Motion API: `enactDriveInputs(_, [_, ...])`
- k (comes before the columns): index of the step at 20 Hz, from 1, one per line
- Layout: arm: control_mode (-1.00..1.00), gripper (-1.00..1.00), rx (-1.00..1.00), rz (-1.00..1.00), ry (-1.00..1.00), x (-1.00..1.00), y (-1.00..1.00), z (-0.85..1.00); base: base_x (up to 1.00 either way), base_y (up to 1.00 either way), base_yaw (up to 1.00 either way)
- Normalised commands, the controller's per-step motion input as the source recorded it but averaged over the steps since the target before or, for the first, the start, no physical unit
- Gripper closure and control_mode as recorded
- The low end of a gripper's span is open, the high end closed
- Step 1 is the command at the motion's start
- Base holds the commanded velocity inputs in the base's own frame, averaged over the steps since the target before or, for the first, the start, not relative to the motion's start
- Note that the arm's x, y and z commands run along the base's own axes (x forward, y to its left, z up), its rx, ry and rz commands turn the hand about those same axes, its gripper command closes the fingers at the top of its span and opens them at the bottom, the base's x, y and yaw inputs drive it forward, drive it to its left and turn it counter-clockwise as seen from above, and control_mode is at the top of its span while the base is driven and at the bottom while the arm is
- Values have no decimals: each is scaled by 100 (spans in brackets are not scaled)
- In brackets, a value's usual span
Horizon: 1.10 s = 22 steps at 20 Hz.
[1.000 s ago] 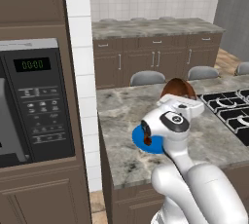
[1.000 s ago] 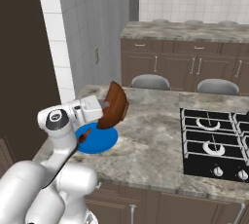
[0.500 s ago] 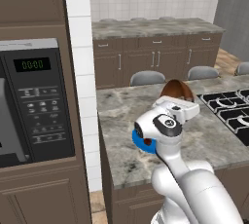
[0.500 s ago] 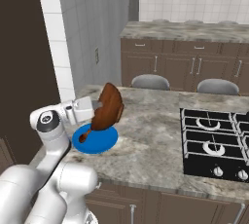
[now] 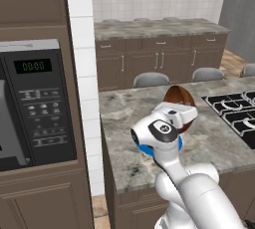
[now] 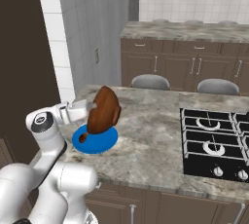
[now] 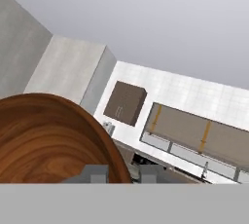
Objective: Place the chicken drumstick on the plate and place the cucumber on the same plate.
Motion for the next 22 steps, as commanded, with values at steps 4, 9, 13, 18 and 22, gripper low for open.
enactDriveInputs(4, [-100,100,-16,3,7,0,-11,-30,0,0,0])
enactDriveInputs(9, [-100,100,-14,4,8,-2,-7,-30,0,0,0])
enactDriveInputs(13, [-100,100,-14,6,6,-4,-12,-35,0,0,0])
enactDriveInputs(18, [-100,100,-15,7,10,0,-16,-37,0,0,0])
enactDriveInputs(22, [-100,100,-18,11,16,0,-20,-40,0,0,0])
